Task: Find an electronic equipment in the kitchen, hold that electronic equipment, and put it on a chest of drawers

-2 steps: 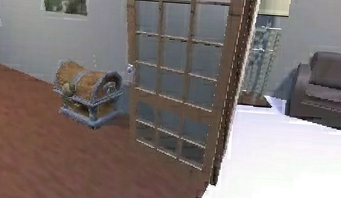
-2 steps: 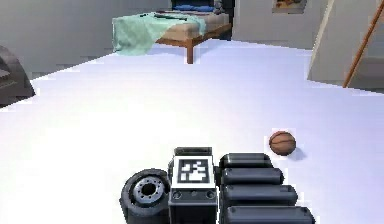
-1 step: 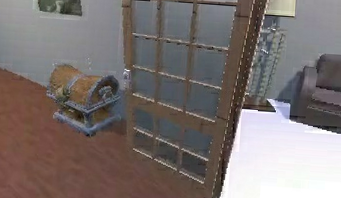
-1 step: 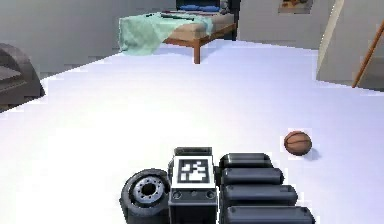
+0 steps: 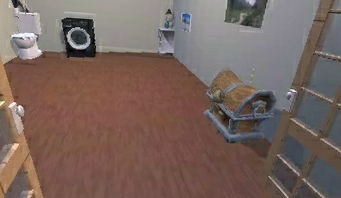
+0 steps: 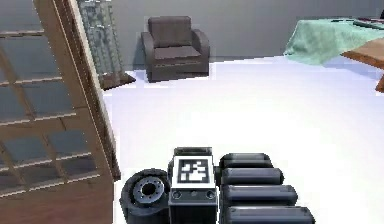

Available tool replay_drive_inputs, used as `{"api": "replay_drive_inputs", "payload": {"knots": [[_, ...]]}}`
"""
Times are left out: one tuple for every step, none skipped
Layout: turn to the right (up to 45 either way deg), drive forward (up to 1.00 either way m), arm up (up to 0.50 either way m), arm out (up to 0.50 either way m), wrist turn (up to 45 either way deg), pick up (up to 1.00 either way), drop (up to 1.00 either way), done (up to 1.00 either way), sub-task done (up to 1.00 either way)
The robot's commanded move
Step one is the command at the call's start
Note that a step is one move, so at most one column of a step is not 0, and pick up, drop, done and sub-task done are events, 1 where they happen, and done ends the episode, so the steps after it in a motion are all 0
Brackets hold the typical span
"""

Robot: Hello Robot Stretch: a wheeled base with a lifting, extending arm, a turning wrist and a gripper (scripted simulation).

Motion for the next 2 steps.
{"api": "replay_drive_inputs", "payload": {"knots": [[-3.0, 0.0, 0.0, 0.0, 0.0, 0.0, 0.0, 0.0, 0.0], [0.0, 0.85, 0.0, 0.0, 0.0, 0.0, 0.0, 0.0, 0.0]]}}
